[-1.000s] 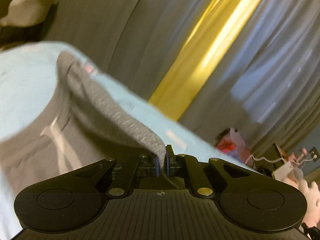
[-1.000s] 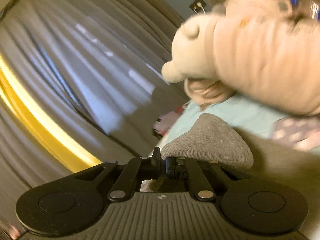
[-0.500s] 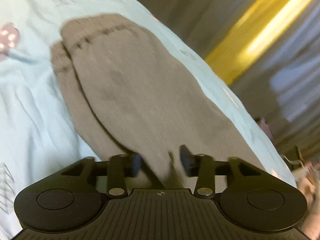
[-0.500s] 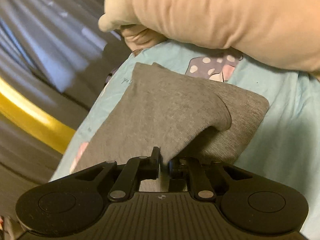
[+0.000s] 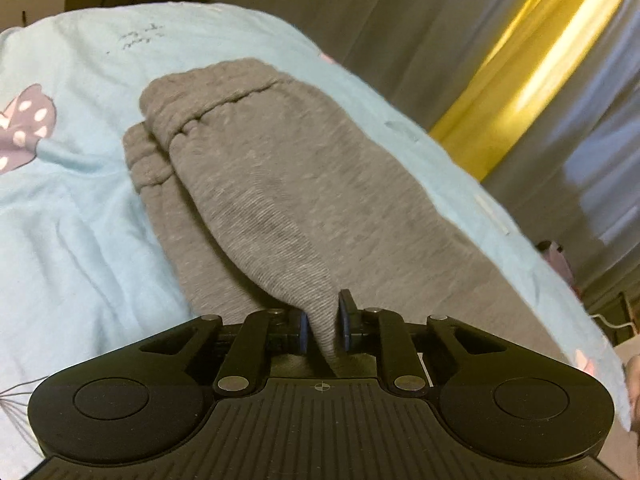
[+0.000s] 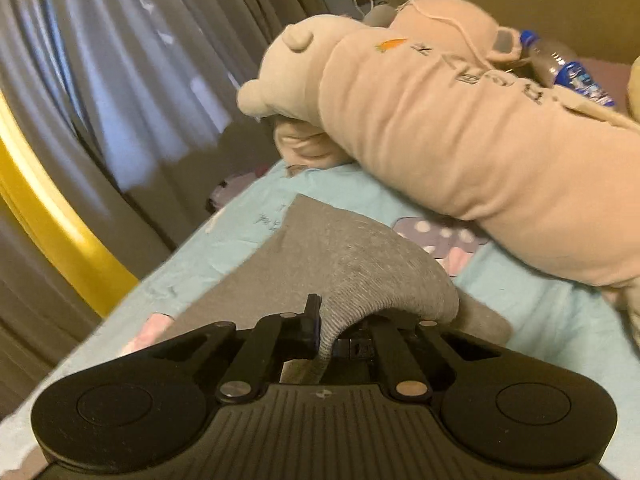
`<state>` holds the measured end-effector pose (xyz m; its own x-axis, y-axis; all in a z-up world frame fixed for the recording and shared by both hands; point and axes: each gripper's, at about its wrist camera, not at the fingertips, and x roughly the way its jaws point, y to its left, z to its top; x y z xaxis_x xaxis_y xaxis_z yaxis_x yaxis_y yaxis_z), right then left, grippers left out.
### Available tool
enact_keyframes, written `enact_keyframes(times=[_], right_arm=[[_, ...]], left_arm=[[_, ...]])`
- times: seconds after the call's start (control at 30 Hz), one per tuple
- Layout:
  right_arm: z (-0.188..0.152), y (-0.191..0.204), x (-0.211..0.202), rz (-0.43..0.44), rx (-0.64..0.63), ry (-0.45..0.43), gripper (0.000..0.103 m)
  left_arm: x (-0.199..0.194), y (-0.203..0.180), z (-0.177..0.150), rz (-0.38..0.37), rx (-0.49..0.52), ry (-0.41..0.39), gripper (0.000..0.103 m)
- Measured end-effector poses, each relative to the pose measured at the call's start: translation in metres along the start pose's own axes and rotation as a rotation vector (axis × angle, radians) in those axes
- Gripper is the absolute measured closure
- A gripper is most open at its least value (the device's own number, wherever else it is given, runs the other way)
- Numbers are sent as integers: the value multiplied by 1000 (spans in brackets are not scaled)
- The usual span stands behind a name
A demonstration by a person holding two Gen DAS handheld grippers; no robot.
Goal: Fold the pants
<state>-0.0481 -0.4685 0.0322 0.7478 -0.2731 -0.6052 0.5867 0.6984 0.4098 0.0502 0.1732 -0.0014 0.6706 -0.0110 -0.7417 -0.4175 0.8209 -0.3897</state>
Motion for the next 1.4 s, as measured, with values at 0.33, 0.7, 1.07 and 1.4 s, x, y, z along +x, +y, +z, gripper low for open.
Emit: enact_keyframes(times=[0.33,0.7,1.07,1.4], right_arm=[[-4,-7,-24,-438,-73,-115,46],[-86,113,42,99,-335,168,22],[-105,123,75,48,-451,152,4],[-104,123,85,64,-431,127,4]], left_arm=[[-69,-33,0,254,225,-288,9],[30,-142,-22,89,459,-131,8],[136,-186,-22,299,564,-199,1],[71,-123,-13,288,545,-232,4]])
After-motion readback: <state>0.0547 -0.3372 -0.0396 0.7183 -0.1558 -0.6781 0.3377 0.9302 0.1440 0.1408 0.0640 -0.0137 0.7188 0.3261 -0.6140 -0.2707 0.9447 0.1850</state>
